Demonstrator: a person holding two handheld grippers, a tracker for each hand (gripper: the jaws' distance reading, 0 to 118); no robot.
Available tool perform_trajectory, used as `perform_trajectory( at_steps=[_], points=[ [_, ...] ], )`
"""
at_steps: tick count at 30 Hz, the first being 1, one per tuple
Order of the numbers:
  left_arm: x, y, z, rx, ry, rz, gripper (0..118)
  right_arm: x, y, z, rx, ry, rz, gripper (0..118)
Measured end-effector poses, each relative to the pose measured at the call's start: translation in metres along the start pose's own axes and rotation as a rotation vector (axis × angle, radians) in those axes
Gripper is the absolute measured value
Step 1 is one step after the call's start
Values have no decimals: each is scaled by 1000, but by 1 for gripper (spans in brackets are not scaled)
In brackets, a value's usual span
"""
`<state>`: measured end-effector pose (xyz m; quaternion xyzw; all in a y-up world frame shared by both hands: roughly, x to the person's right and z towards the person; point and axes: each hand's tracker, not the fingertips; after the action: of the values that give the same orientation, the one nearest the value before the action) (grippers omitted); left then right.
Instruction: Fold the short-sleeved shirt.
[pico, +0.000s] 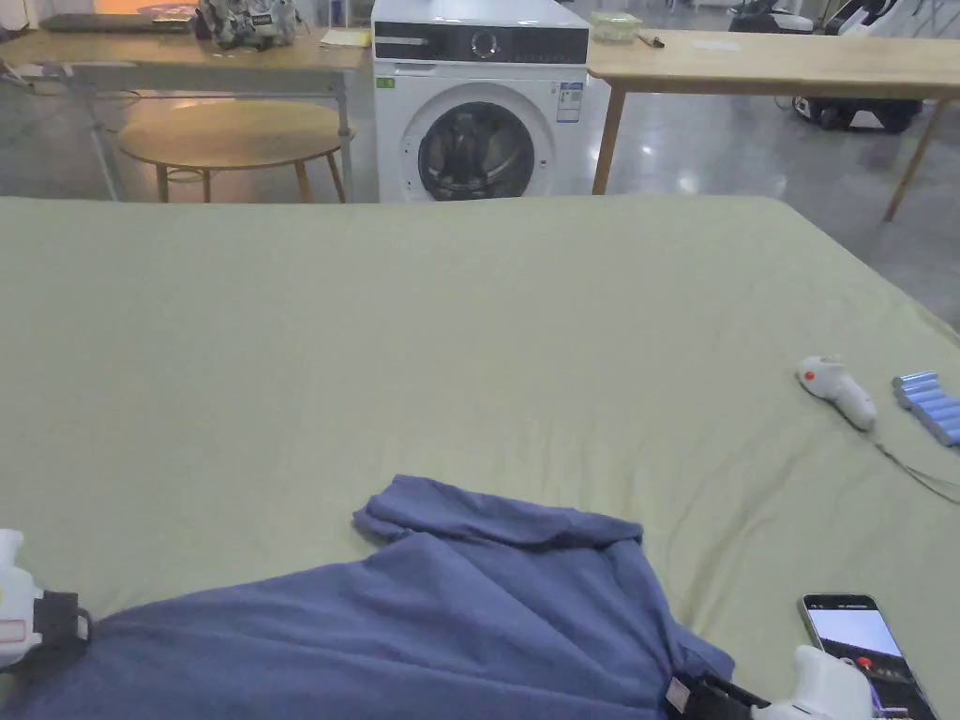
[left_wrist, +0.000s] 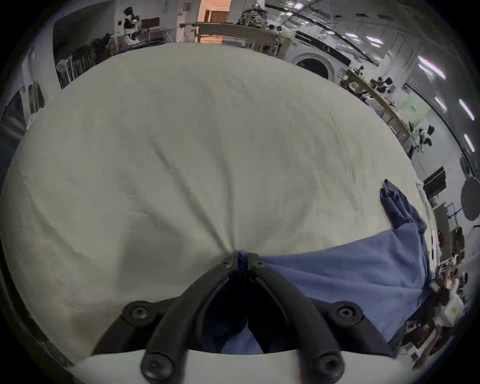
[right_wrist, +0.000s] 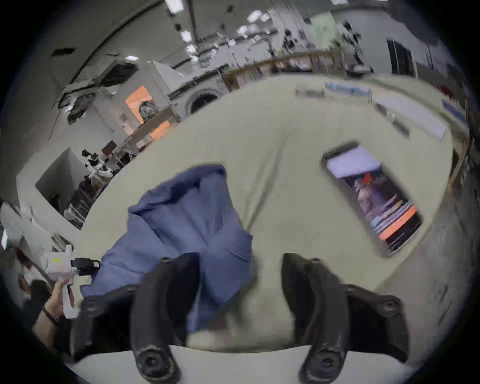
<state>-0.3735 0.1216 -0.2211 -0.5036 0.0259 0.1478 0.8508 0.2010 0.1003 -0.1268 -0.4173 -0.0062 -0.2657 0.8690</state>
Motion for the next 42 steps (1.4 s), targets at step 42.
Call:
perform_trajectory(
  at_steps=[42],
  points=[
    [52, 208, 349, 994, -209, -144, 0, -289, 330, 171, 646, 217, 482, 2]
  ],
)
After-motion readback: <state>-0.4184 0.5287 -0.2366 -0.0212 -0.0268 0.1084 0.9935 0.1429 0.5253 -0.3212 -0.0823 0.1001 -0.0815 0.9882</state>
